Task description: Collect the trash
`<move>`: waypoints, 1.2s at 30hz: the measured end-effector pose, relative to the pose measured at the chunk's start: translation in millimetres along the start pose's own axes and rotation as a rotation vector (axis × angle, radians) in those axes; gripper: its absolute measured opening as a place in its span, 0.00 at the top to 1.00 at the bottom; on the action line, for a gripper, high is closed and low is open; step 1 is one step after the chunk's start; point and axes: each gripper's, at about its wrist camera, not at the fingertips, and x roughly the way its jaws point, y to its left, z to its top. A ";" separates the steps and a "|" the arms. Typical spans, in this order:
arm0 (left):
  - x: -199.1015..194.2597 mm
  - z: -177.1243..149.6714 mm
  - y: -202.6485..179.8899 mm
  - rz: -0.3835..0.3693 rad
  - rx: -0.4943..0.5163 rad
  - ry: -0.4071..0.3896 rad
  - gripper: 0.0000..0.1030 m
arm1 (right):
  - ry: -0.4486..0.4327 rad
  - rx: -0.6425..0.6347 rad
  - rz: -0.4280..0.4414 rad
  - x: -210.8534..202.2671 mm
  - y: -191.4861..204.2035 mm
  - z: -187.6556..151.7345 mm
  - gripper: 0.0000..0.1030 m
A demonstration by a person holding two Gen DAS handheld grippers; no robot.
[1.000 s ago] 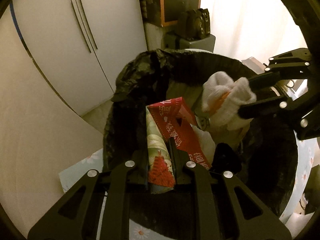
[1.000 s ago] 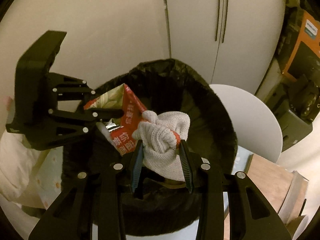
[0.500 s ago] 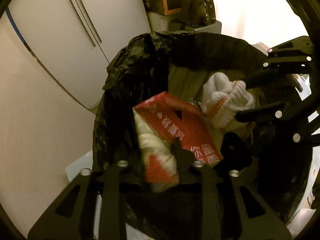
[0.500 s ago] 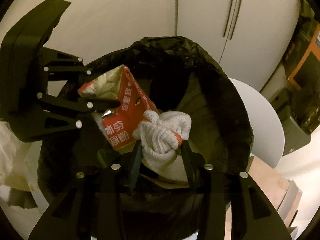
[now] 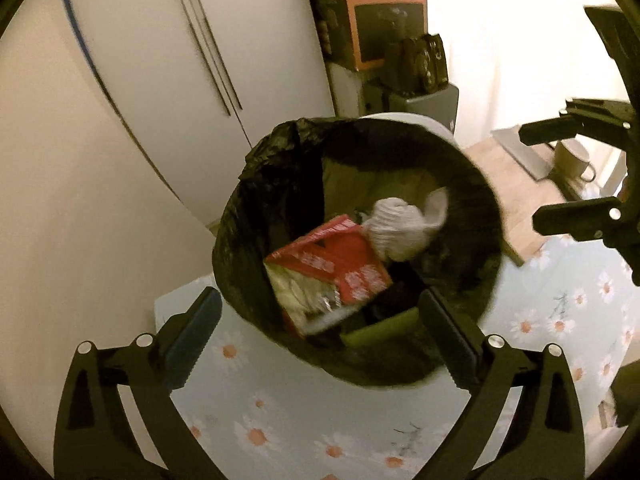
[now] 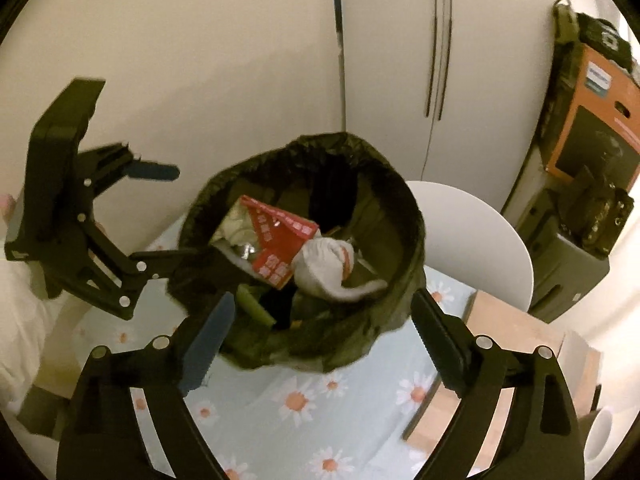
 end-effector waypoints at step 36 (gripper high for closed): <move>-135.4 -122.0 -119.6 0.159 -0.311 -0.127 0.06 | -0.125 0.004 0.004 -134.1 7.3 -132.5 0.08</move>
